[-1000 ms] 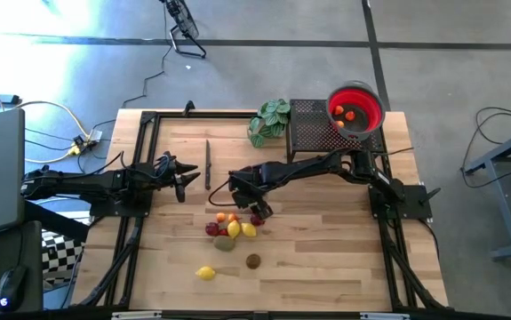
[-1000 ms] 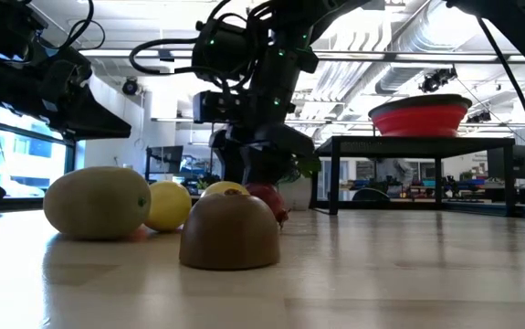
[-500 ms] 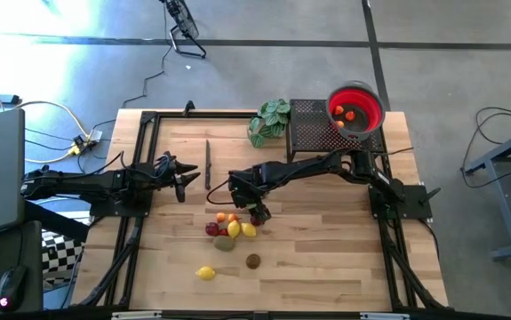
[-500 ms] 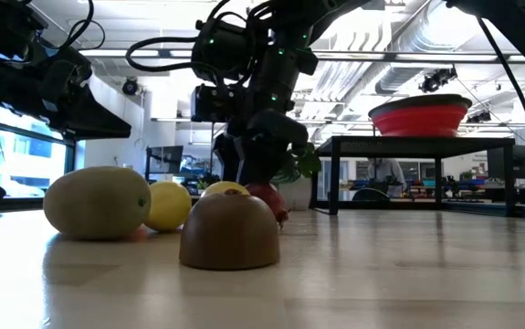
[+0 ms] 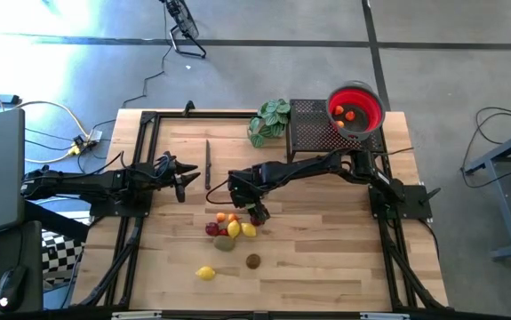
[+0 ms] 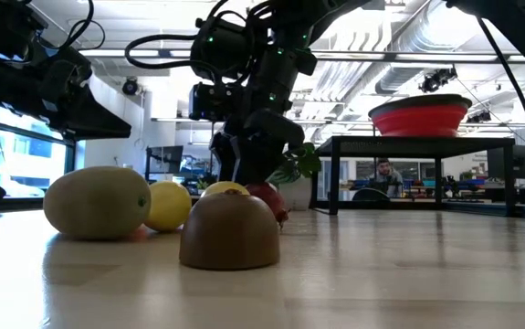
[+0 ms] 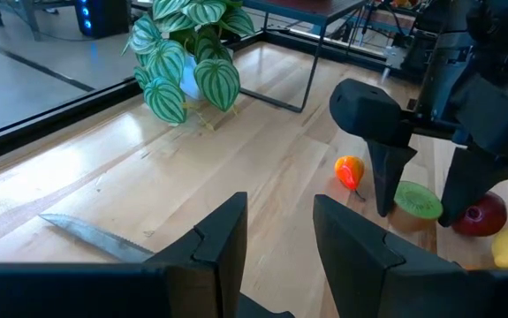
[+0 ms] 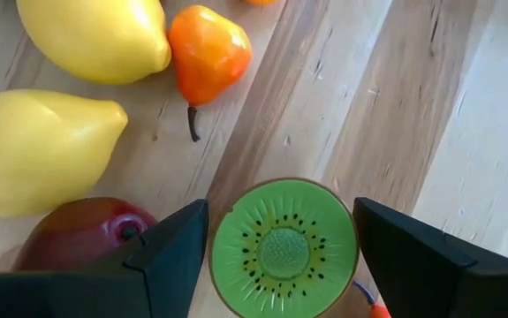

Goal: Pick & Place Fruit
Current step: Put the half brown kiwi into the red strainer bowl

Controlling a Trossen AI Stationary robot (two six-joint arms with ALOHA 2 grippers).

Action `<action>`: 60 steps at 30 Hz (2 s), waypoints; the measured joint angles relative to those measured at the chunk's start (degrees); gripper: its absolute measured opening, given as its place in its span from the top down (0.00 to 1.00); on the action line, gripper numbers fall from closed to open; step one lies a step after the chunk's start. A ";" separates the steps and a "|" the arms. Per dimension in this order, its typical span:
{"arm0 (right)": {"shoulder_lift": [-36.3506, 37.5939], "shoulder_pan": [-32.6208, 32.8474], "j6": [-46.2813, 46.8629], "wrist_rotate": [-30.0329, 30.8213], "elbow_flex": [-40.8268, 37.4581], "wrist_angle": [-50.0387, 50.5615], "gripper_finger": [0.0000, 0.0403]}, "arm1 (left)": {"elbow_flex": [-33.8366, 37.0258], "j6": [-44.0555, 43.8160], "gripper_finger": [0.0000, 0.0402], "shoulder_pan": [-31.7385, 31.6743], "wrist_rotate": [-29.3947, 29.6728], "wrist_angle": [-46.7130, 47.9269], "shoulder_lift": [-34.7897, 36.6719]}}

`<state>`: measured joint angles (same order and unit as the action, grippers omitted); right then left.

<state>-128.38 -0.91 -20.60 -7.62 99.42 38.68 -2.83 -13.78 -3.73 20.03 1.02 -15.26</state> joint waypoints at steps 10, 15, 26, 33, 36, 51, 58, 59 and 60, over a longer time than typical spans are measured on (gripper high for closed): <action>0.00 0.00 -0.16 -0.02 0.00 0.00 0.41 | 0.00 0.00 0.68 0.00 0.00 0.00 0.00; 0.00 0.00 -0.17 0.00 0.00 -0.09 0.42 | 0.00 0.00 0.68 0.00 0.00 0.00 -0.01; 0.00 0.00 0.00 0.00 0.00 -1.45 0.43 | 0.00 0.00 0.68 0.00 0.00 0.00 -0.01; 0.00 0.00 1.49 0.16 0.00 -1.40 0.42 | 0.00 0.00 0.68 0.00 0.00 0.00 -0.01; 0.03 0.00 1.51 1.14 0.00 -1.25 0.43 | 0.00 0.00 0.68 0.00 0.00 0.00 -0.01; 10.54 -0.98 2.67 10.13 0.02 3.08 0.44 | 0.00 0.00 0.68 0.00 0.00 -0.01 0.01; 17.89 -3.24 6.10 15.52 0.02 7.11 0.41 | 0.02 0.00 0.68 0.00 0.02 -0.02 -0.01; 19.03 -3.74 6.55 16.09 0.02 8.09 0.41 | 0.02 0.00 0.68 0.00 0.02 -0.02 -0.01; 20.21 -4.30 7.05 16.78 0.02 9.57 0.42 | 0.02 0.00 0.68 0.00 0.02 -0.02 0.01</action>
<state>-108.17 -5.21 -13.55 9.16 99.43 48.24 -2.81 -13.78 -3.73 20.05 0.99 -15.25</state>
